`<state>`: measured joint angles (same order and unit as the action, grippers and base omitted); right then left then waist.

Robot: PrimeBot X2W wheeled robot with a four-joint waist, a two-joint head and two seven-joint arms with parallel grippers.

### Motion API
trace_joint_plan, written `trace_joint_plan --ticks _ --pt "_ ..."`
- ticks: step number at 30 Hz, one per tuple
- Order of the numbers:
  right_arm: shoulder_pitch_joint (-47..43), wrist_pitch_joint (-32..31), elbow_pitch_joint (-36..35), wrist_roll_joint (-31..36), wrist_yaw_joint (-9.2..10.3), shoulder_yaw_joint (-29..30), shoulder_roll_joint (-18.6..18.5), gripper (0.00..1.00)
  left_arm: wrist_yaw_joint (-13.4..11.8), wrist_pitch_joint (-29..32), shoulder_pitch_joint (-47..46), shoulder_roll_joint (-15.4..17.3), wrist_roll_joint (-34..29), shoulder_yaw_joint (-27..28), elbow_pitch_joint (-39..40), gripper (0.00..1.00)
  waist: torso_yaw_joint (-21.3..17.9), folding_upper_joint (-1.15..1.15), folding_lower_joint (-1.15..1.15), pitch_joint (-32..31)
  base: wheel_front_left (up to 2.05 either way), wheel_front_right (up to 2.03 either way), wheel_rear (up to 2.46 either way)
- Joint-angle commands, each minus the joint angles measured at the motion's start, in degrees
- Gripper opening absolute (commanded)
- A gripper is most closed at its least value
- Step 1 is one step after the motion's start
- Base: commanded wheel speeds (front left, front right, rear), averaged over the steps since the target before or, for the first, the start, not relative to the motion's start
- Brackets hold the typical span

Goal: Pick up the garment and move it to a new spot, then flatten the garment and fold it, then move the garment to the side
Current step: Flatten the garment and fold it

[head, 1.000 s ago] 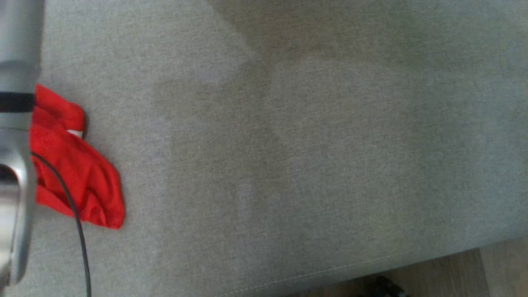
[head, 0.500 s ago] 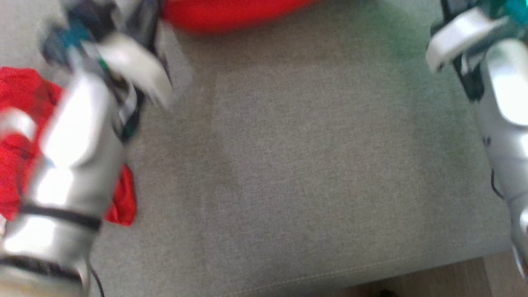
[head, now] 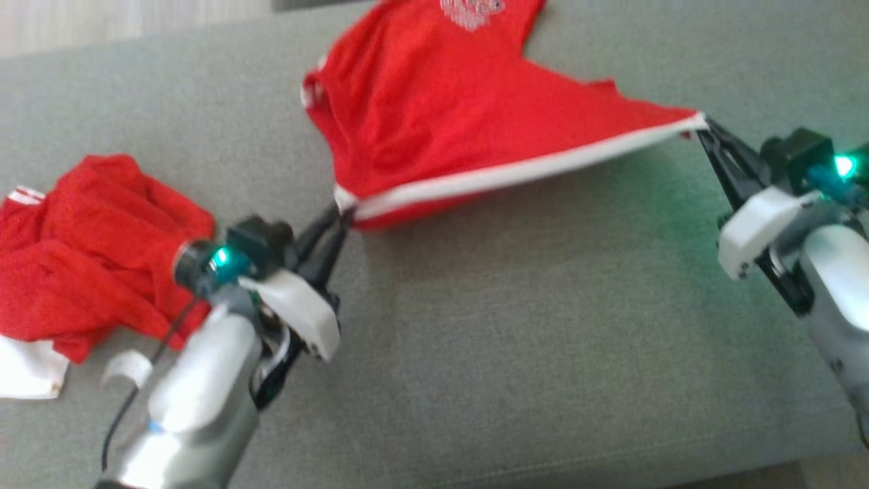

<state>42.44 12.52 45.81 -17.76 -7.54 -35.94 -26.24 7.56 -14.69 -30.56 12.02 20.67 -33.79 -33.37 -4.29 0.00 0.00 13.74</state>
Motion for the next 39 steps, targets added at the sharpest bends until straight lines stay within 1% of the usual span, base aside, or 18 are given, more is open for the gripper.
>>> trace_joint_plan --ticks 1,5,6,7,11,15,18,20,21,22,27,31,34,39 --pt "-2.1 -0.7 -3.0 -2.3 0.05 -1.3 -3.5 0.0 -0.1 -0.3 0.8 1.6 -0.3 1.4 2.3 0.0 0.2 0.0 0.0 -2.7 0.0 0.0 0.0" --pt "-6.8 -2.7 -7.2 -5.8 0.05 -2.5 -7.6 0.0 -0.1 -0.3 4.4 1.1 0.0 0.3 3.3 0.0 0.7 0.0 0.0 -5.4 0.0 0.0 0.0" --pt "-6.8 -2.7 -7.2 -5.8 0.05 -2.5 -7.6 0.0 -0.1 -0.3 4.4 1.1 0.0 0.3 3.3 0.0 0.7 0.0 0.0 -5.4 0.0 0.0 0.0" --pt "-8.0 -3.4 -8.3 -6.5 0.05 -2.7 -8.6 0.0 -0.1 -0.3 5.2 1.1 -0.1 0.1 3.6 0.0 0.8 0.0 0.0 -6.1 0.0 0.0 0.0" --pt "-12.9 -6.5 -14.2 -9.5 0.05 -2.8 -11.9 0.0 -0.1 -0.3 8.7 0.9 -0.1 -1.6 4.8 0.0 0.8 0.0 0.0 -8.3 0.0 0.0 0.0" --pt "-18.0 -9.8 -20.9 -11.1 0.05 -2.1 -15.9 0.0 -0.1 -0.3 12.4 1.3 -0.2 -3.2 6.6 0.0 0.6 0.0 0.0 -9.8 0.0 0.0 0.0" --pt "-22.5 -12.3 -26.0 -12.0 0.05 -0.4 -18.9 0.0 -0.2 -0.3 15.4 1.4 0.0 -4.1 8.5 0.0 0.5 0.0 0.0 -10.7 0.0 0.0 0.0" --pt "-25.4 -13.5 -29.0 -12.4 0.05 1.7 -20.6 0.0 -0.5 0.0 17.1 1.5 0.1 -4.8 10.1 0.0 0.5 0.0 0.0 -11.1 0.0 0.0 0.0" --pt "-26.6 -14.1 -30.4 -12.5 0.05 3.0 -21.3 0.0 -0.6 0.3 17.7 1.5 0.2 -5.0 10.9 0.0 0.6 0.0 0.0 -11.1 0.0 0.0 0.0" --pt "-28.8 -15.4 -33.0 -12.1 0.05 6.2 -22.3 0.0 -0.6 1.2 18.2 1.8 0.5 -5.3 12.4 0.0 0.9 0.0 0.0 -11.0 0.0 0.0 0.0" --pt "-30.4 -19.4 -40.0 -9.0 0.05 13.3 -22.0 0.0 -1.3 2.4 15.1 2.1 0.8 -4.1 15.3 0.0 1.9 0.0 0.0 -8.5 0.0 0.0 0.0" --pt "-27.7 -22.0 -43.7 -6.1 0.05 16.1 -21.0 0.0 -1.4 2.7 11.1 1.3 1.1 -3.1 16.1 0.0 3.4 0.0 0.0 -5.7 0.0 0.0 0.0" --pt "-23.9 -23.4 -44.4 -4.4 0.05 15.9 -21.0 0.0 -1.4 2.9 7.8 0.7 1.3 -2.4 15.8 0.0 4.8 0.0 0.0 -3.1 0.0 0.0 0.0" --pt "-15.8 -24.3 -42.3 -2.5 0.05 12.5 -21.9 0.0 -1.1 2.5 2.3 -0.8 1.7 -2.1 13.9 0.0 7.6 0.0 0.0 1.1 0.0 0.0 0.0"
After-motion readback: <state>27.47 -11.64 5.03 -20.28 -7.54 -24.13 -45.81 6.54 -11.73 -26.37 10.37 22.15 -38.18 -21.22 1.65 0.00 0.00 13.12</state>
